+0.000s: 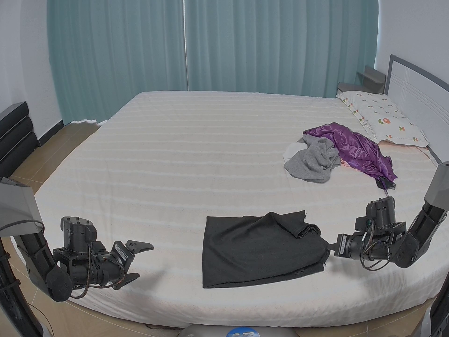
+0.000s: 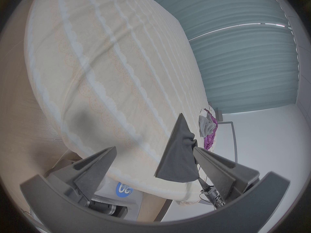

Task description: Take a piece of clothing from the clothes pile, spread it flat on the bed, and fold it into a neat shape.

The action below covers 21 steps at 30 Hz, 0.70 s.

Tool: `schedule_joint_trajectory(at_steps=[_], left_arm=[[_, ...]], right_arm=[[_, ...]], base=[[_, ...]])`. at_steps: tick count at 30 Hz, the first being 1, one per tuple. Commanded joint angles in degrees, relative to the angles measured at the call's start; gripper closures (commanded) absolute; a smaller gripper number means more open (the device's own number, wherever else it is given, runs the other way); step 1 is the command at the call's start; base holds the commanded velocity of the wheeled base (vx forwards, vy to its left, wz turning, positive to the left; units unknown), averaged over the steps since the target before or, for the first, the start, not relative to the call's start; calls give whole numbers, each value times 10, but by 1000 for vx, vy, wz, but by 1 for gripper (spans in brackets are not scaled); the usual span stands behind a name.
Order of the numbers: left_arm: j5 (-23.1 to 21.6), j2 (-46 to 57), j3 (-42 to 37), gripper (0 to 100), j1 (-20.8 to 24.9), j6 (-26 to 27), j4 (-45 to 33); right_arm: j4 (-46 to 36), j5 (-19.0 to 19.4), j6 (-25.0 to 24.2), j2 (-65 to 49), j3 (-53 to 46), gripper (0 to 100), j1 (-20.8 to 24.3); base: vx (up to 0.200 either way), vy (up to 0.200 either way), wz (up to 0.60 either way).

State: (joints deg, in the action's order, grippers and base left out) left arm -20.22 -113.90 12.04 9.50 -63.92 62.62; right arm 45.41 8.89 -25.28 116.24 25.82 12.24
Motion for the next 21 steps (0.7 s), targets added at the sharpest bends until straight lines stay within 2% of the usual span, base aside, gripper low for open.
schedule_joint_trajectory(at_steps=[1, 4, 5, 11, 15, 16, 17, 18, 19, 21], left_arm=[[0, -1, 0, 0, 0, 0, 0], [0, -1, 0, 0, 0, 0, 0], [0, -1, 0, 0, 0, 0, 0], [0, -1, 0, 0, 0, 0, 0], [0, -1, 0, 0, 0, 0, 0], [0, -1, 0, 0, 0, 0, 0], [0, -1, 0, 0, 0, 0, 0], [0, -1, 0, 0, 0, 0, 0], [0, -1, 0, 0, 0, 0, 0], [0, -1, 0, 0, 0, 0, 0]], right_arm=[[-1, 1, 12, -14, -9, 100, -10], [-1, 1, 27, -8, -12, 100, -14], [0, 3, 32, -5, -13, 0, -15], [6, 22, 17, -11, 9, 0, -14], [0, 27, -45, -5, 52, 0, 21], [0, 27, -48, -4, 53, 0, 23], [-1, 27, -82, 5, 70, 0, 44], [-1, 27, -82, 5, 70, 0, 44], [-1, 27, -107, 22, 85, 0, 67], [-1, 27, -125, 40, 100, 0, 86]], base=[[0, 0, 0], [0, 0, 0], [0, 0, 0], [0, 0, 0], [0, 0, 0], [0, 0, 0], [0, 0, 0], [0, 0, 0], [0, 0, 0], [0, 0, 0]])
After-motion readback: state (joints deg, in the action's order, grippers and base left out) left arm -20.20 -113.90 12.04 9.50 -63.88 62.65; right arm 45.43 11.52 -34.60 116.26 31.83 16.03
